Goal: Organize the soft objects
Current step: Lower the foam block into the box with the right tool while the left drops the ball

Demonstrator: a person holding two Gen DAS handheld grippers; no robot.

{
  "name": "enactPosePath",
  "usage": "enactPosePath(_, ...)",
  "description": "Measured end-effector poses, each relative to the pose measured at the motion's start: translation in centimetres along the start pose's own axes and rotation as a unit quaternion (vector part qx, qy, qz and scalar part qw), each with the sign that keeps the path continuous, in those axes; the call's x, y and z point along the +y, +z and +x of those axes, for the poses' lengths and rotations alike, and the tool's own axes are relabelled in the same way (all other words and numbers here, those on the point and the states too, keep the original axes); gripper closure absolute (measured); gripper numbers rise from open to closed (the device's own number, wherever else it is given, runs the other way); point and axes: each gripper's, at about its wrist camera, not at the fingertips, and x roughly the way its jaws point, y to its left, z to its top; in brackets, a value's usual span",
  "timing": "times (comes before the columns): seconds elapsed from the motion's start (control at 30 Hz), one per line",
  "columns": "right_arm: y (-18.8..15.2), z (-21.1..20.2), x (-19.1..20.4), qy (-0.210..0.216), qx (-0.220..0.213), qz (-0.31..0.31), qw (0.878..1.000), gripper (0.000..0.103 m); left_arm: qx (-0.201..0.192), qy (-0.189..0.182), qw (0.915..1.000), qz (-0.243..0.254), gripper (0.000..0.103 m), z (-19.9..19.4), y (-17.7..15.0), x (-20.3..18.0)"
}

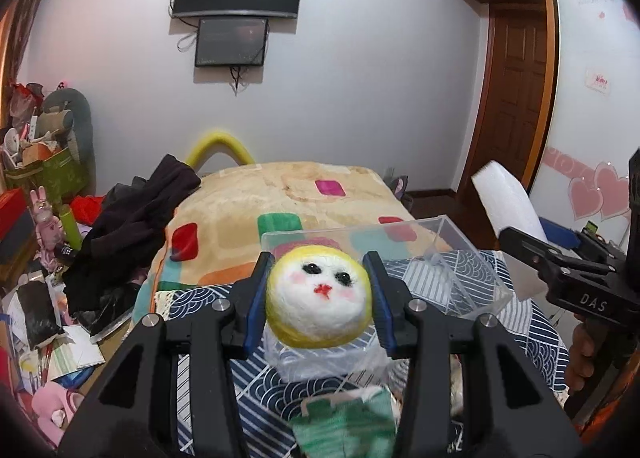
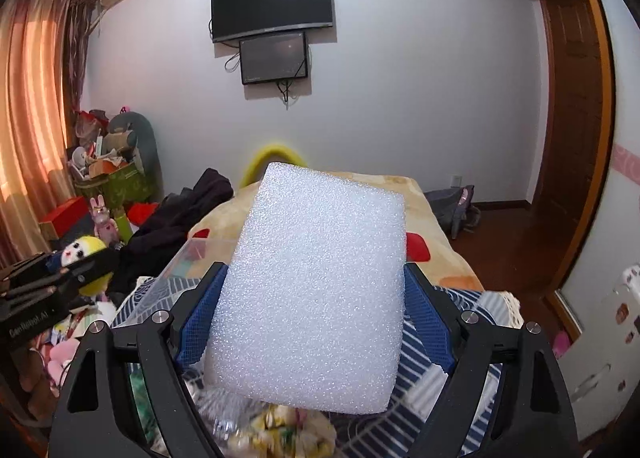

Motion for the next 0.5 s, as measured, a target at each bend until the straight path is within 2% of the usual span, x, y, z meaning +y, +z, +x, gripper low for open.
enactPosePath(0.23,-0.5,3.3,0.2,0.002,0.036,-0.01,0.999,0.019,0.053,-0.001,0.9986,0.006,0.058,5.1,0.2,-0.8)
enactPosePath(0.5,-1.8,5.9,0.5,0.003,0.092,-0.046,0.995,0.019,0.123,-0.004,0.9924,0.001,0.058,10.2,-1.2,-0.4)
